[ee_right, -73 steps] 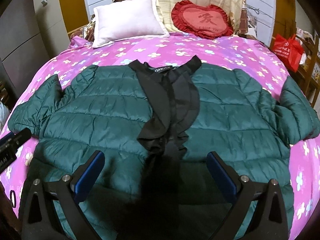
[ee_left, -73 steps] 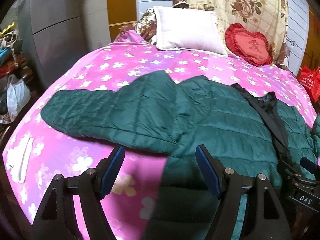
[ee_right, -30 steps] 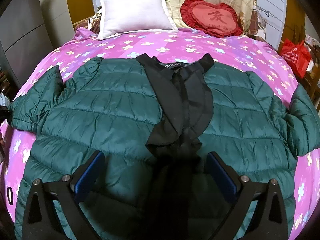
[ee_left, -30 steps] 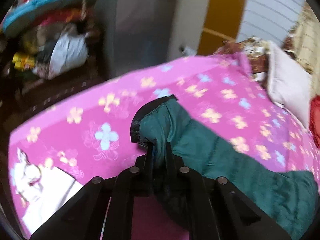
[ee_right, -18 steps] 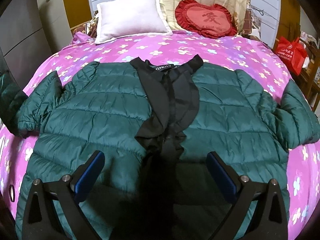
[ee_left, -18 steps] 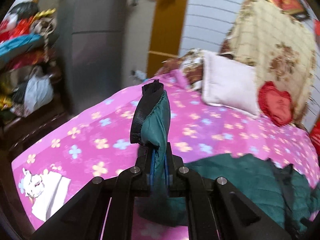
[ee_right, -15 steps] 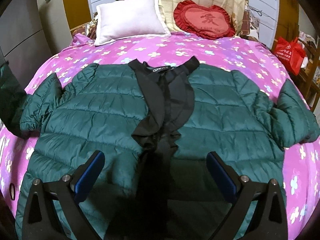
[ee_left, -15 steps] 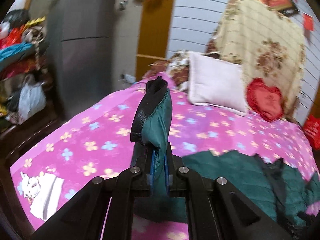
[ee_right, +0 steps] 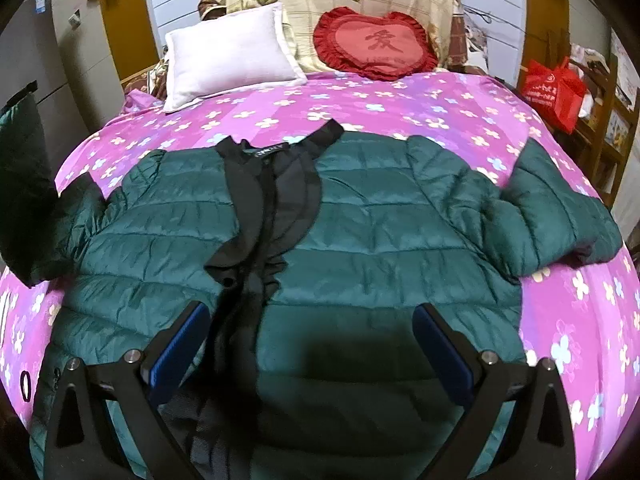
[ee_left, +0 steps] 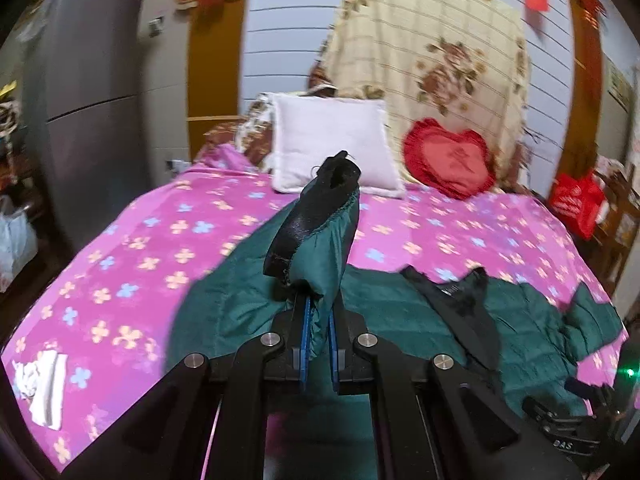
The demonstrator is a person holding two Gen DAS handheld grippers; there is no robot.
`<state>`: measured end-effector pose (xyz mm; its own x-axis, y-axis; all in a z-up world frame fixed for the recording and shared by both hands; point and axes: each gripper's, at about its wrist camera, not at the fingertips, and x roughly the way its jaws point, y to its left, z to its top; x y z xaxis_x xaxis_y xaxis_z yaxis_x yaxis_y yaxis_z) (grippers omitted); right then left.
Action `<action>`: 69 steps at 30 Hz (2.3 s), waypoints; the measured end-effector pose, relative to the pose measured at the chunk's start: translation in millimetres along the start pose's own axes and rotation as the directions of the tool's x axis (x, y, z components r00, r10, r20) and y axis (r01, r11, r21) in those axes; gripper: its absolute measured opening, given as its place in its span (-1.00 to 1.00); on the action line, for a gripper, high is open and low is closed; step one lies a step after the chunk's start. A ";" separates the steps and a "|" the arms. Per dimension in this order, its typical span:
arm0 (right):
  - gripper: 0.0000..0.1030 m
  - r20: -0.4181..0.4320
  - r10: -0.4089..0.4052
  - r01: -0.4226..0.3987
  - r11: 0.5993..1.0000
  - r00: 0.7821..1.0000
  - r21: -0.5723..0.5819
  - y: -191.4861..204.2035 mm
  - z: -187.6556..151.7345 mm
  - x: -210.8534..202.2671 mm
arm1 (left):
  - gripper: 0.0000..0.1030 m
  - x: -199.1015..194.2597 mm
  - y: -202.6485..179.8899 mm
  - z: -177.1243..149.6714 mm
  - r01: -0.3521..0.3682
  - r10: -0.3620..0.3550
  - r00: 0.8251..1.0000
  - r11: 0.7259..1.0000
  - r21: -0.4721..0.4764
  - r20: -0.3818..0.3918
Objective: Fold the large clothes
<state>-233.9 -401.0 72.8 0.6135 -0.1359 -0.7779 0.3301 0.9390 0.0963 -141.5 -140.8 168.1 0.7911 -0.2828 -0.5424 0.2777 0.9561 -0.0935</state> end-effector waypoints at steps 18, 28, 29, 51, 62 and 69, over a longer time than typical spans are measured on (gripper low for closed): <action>0.99 -0.013 -0.067 0.067 0.995 0.998 0.080 -67.7 -7.5 0.9 | -1.00 67.1 -151.2 -65.3 0.194 -0.167 0.966 0.973 0.126 -0.198; 0.99 -0.040 -0.106 0.110 0.983 0.994 0.149 -110.1 -22.4 2.3 | -0.93 91.2 -196.8 -93.1 0.355 -0.306 0.902 0.927 0.119 -0.303; 0.99 -0.044 -0.102 0.108 0.982 0.994 0.158 -113.1 -24.0 2.1 | -0.70 88.7 -195.8 -91.8 0.384 -0.336 0.887 0.918 0.102 -0.316; 1.00 -0.010 0.016 -0.015 0.989 1.000 0.144 -84.7 -29.5 -29.9 | -0.19 4.4 -51.5 -39.7 0.121 -0.110 0.990 0.984 0.127 -0.086; 1.00 -0.053 0.096 -0.084 0.975 0.994 0.204 -91.3 1.0 10.8 | -0.20 43.9 10.7 -60.9 -0.023 0.020 0.995 0.999 -0.036 -0.094; 0.98 -0.063 0.193 -0.176 0.962 0.979 0.209 -67.3 24.8 51.9 | -0.20 51.0 28.7 -59.7 -0.024 0.015 0.995 0.996 -0.086 -0.103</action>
<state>-206.5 -479.0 41.3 0.6192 0.0676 -0.7823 0.3594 0.8614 0.3589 -125.7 -123.2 87.9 0.7350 -0.2594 -0.6265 0.2108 0.9656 -0.1525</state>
